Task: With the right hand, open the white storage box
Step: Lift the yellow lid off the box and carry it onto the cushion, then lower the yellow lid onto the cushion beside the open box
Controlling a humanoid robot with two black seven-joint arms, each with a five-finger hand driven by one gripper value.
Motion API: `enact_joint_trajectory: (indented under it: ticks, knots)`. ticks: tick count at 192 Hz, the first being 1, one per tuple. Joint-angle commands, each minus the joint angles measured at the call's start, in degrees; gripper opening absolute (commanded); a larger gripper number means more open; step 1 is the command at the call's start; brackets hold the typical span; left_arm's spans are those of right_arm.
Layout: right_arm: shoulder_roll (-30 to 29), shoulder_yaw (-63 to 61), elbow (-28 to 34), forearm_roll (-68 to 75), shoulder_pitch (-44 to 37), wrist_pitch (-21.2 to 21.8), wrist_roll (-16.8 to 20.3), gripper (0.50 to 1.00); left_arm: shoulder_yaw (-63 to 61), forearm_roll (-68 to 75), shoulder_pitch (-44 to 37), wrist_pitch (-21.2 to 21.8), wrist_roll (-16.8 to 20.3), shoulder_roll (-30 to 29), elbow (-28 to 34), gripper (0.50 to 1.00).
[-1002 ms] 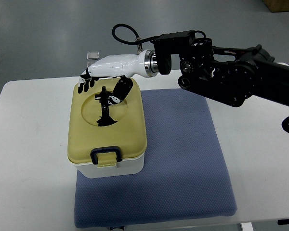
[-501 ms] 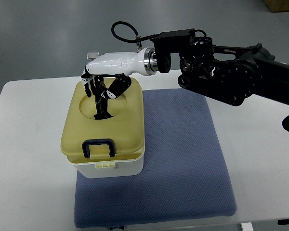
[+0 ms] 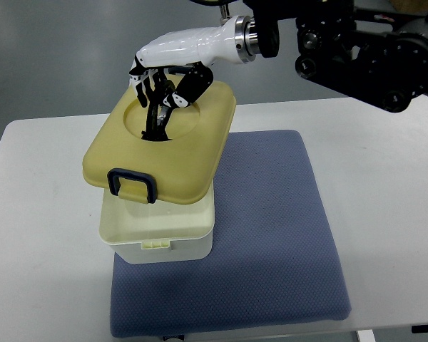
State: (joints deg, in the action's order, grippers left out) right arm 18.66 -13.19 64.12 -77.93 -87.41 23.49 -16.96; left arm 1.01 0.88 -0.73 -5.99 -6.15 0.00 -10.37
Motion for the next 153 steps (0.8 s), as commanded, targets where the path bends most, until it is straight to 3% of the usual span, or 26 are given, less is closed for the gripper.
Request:
enact_joint_trajectory:
  ticks: [1,26,75,133,153]
  knots:
    - [5.42,0.01,1.27,0.41,-0.74,4.81,-0.18,0.500,0.04,0.00,0.03,0.02,0.00,0.00,-0.09,1.000]
    - [12.97,0.18,3.03,0.06,-0.57,11.51,-0.36,0.500,-0.05,0.00,0.03,0.02,0.00,0.00,0.09,1.000]
    - [24.23,1.24,4.78,-4.07,2.94,11.51,-0.36,0.500,-0.22,0.00,0.03,0.02,0.00,0.00,-0.18,1.000]
    - [24.23,2.03,2.50,-17.52,15.34,11.51,-0.53,0.500,-0.14,0.00,0.03,0.02,0.00,0.00,0.09,1.000]
    - [20.54,2.03,0.13,-20.24,19.56,4.29,-0.53,0.500,-0.14,0.00,0.03,0.02,0.00,0.00,0.17,1.000]
